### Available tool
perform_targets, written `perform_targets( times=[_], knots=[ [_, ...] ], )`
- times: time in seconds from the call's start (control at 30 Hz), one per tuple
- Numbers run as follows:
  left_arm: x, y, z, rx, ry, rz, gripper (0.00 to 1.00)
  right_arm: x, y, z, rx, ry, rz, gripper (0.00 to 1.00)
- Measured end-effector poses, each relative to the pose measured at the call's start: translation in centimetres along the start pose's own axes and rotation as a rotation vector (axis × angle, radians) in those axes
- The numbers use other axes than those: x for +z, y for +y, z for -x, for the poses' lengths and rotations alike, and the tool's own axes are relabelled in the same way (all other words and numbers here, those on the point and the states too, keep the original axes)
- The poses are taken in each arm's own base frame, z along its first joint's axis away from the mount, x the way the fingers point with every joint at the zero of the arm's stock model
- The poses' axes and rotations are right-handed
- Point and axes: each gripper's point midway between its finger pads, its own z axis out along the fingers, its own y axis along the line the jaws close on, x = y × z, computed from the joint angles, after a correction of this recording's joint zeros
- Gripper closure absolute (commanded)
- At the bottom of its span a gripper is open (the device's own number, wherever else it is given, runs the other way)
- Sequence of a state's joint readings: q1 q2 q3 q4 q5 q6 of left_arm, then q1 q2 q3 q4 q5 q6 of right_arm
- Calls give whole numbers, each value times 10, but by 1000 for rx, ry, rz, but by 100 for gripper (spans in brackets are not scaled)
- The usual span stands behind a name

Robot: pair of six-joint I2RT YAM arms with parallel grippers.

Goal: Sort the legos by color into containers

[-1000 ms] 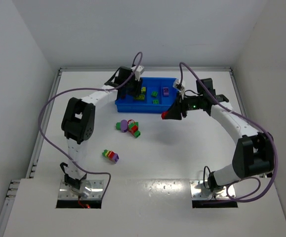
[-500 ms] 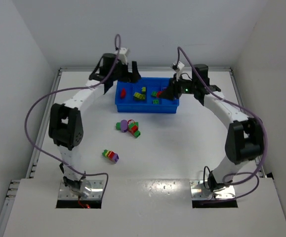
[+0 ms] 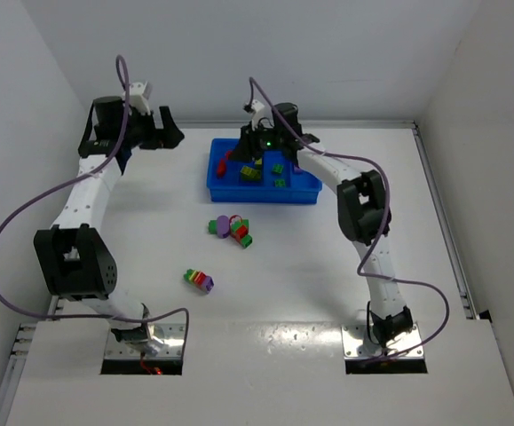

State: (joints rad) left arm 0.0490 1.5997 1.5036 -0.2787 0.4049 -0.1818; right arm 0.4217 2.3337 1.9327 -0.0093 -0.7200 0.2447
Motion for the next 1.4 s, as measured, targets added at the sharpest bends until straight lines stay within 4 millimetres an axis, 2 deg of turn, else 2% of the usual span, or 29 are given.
perform_targets(
  times=[0.13,0.2,0.23,0.33,0.37,0.53,0.67,0.77,0.87,0.97,1.07,1.17,1.27,1.4],
  knots=[
    [-7,11,-57,-41,140,-2,1,27,-1,-25,2,57,-11,92],
    [-10,9,-72,-47,184,-16,1,35,-4,-34,-4,78,-30,73],
    [-12,8,-75,-42,196,-28,1,39,-7,-37,-10,86,-46,60],
    [-15,-2,-78,-9,211,-93,1,43,-15,-46,-24,109,-86,44],
    [-17,-7,-81,2,223,-125,1,43,-18,-49,-29,115,-97,35],
    [-30,-32,-114,101,328,-350,1,41,-27,-52,-61,129,-142,27],
    [-40,-40,-168,197,483,-501,2,35,-28,-57,-72,146,-154,27],
    [-49,-48,-205,283,575,-598,5,18,-21,-57,-61,168,-160,27],
    [-59,-57,-232,374,628,-683,8,-9,-9,-37,-68,156,-166,27],
    [-60,-63,-247,457,637,-736,9,-52,1,4,-101,94,-197,27],
    [-53,-64,-256,527,613,-759,9,-102,13,46,-153,13,-239,27],
    [-41,-60,-268,599,583,-746,9,-145,19,70,-183,-42,-287,27],
    [-31,-52,-283,669,568,-713,9,-166,27,71,-195,-53,-310,27],
    [-19,-52,-287,748,540,-709,10,-172,30,51,-175,-17,-313,27]
  ],
)
